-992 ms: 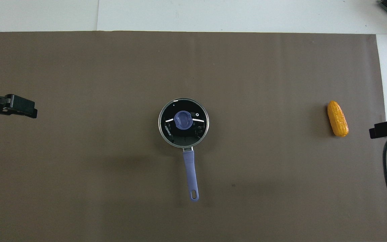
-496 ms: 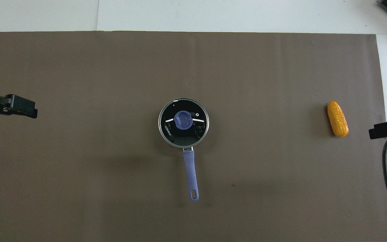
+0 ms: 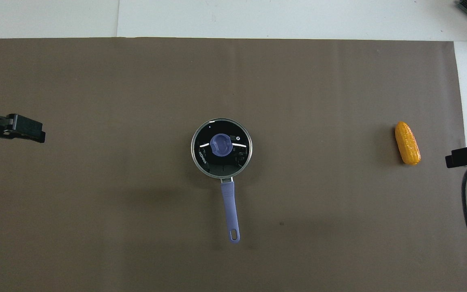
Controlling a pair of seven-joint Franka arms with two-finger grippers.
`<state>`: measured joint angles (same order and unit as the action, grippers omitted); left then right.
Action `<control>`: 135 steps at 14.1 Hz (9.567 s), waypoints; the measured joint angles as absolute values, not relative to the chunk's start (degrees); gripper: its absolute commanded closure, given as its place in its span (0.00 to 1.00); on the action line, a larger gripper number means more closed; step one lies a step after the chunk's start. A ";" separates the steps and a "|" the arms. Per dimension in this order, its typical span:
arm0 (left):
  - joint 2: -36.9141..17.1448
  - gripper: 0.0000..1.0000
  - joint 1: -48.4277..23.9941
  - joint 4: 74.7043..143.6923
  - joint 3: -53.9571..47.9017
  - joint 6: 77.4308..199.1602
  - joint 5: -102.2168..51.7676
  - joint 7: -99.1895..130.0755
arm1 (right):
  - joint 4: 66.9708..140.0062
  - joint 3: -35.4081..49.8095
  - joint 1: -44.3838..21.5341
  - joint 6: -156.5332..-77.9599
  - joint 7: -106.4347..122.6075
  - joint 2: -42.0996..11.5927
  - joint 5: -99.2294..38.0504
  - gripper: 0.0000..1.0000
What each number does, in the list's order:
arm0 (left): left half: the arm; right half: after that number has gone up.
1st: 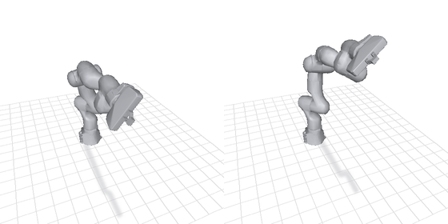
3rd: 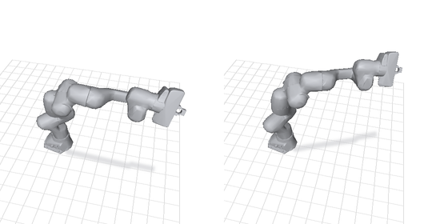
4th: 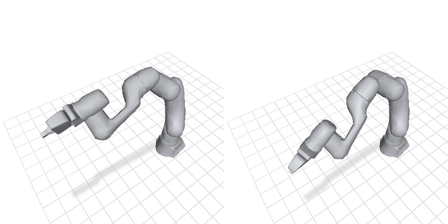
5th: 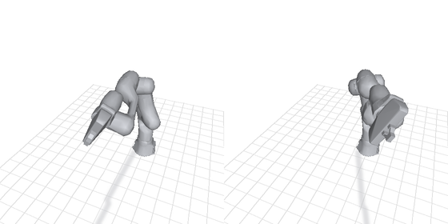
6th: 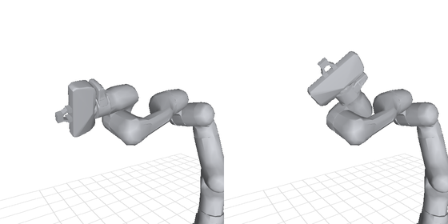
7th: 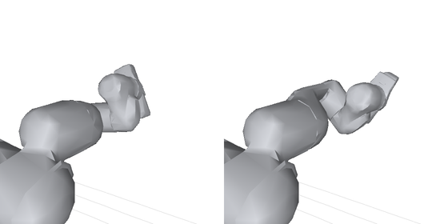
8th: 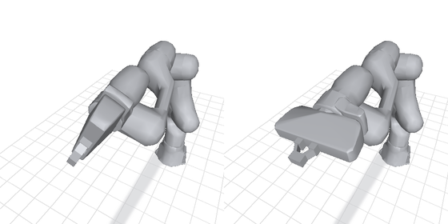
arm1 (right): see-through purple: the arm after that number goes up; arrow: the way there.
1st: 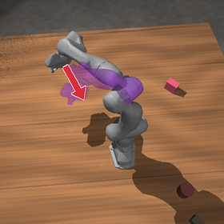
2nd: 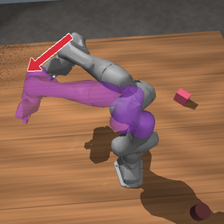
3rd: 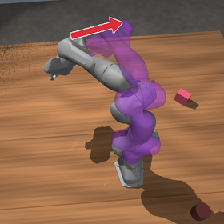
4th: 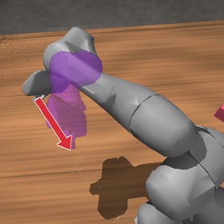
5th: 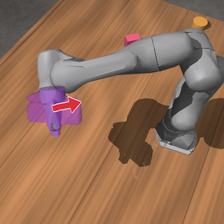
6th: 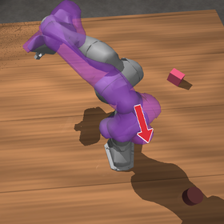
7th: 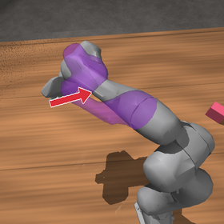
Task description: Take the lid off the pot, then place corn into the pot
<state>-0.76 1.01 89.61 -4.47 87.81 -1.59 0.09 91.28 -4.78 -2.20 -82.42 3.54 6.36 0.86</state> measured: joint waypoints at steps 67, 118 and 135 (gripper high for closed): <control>-22.86 0.00 -32.09 88.08 -5.11 113.28 -1.46 36.71 | 107.39 -4.83 7.62 -126.07 27.36 -14.77 -3.27 1.00; -14.11 1.00 -14.21 87.18 -2.87 101.34 -1.46 15.16 | 100.98 -2.39 -17.11 -104.22 -9.69 -1.12 -0.35 1.00; -11.37 1.00 8.25 106.33 -2.82 116.42 -2.33 -14.38 | 89.42 -0.19 -34.72 -118.82 -32.81 -24.18 -2.74 1.00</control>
